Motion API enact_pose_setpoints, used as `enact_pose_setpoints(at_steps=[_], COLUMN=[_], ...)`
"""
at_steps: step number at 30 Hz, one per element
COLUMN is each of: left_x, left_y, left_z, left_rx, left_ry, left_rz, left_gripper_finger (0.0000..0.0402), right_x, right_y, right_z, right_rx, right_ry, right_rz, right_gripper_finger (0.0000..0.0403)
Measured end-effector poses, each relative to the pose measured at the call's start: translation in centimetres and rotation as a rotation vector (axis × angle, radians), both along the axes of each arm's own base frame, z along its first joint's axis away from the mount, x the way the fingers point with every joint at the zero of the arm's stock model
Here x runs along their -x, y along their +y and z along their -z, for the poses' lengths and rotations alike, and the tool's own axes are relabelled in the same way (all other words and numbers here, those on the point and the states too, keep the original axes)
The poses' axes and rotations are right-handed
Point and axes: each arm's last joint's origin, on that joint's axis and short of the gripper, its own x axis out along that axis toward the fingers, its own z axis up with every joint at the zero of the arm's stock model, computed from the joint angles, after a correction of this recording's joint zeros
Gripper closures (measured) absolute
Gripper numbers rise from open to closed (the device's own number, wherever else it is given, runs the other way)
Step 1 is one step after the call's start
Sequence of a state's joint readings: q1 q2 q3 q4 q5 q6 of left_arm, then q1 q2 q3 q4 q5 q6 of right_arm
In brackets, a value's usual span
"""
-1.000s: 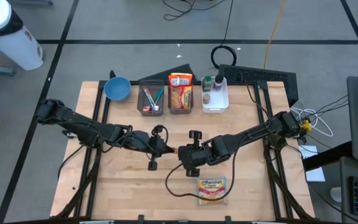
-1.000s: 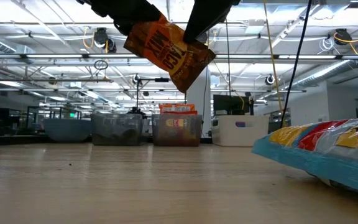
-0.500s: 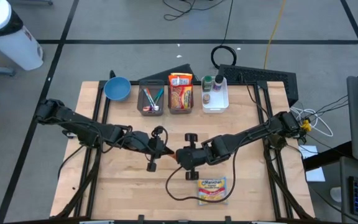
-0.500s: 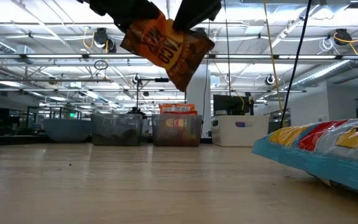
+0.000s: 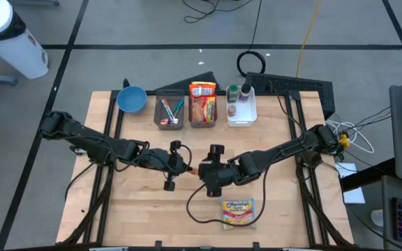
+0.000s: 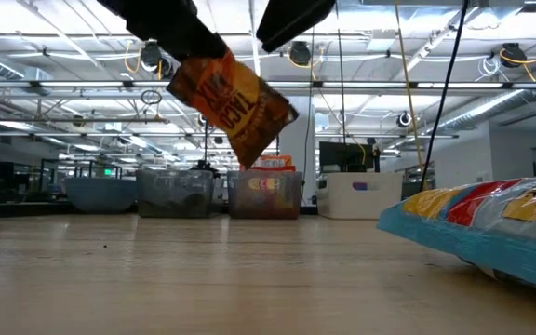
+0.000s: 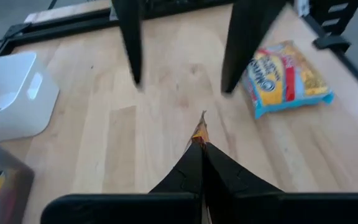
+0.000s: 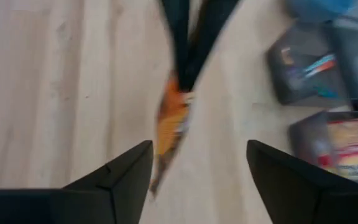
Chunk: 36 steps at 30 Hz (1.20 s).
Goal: Pick & Place Food Item
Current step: Put the orange seasoning pack into the white bin
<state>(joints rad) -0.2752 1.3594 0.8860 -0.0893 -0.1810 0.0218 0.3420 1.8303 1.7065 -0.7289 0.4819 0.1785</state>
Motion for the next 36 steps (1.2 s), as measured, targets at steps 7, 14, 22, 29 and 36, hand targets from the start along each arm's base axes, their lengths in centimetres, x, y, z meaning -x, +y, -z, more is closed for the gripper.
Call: enact_pose_setpoints(at_steps=[7, 14, 22, 29, 36], left_x=[0.8, 2.3, 4.6, 6.7, 6.4], left_y=[0.3, 1.3, 1.9, 2.3, 3.1], left_z=[0.3, -1.8, -3.6, -1.7, -0.4], left_rx=[-0.032, -0.037, 0.085, 0.205, 0.267], left_ry=[0.075, 0.015, -0.338, -0.718, -0.804], left_rz=[-0.033, -0.092, 0.041, 0.139, 0.13], left_gripper_finger=[0.0398, 0.0399, 0.0399, 0.0399, 0.0398], right_x=[2.9, 8.2, 13.2, 15.9, 12.2], right_y=[0.0, 0.0, -0.6, -1.6, -0.4], right_z=[-1.5, 0.1, 6.8, 11.2, 11.9], right_rx=[0.186, 0.101, -0.09, -0.123, 0.058], right_ry=[-0.08, -0.274, -0.715, -1.0, -1.01], right_rz=[0.117, 0.171, 0.095, -0.023, -0.088], right_gripper_finger=[0.0132, 0.0144, 0.0146, 0.0147, 0.0147])
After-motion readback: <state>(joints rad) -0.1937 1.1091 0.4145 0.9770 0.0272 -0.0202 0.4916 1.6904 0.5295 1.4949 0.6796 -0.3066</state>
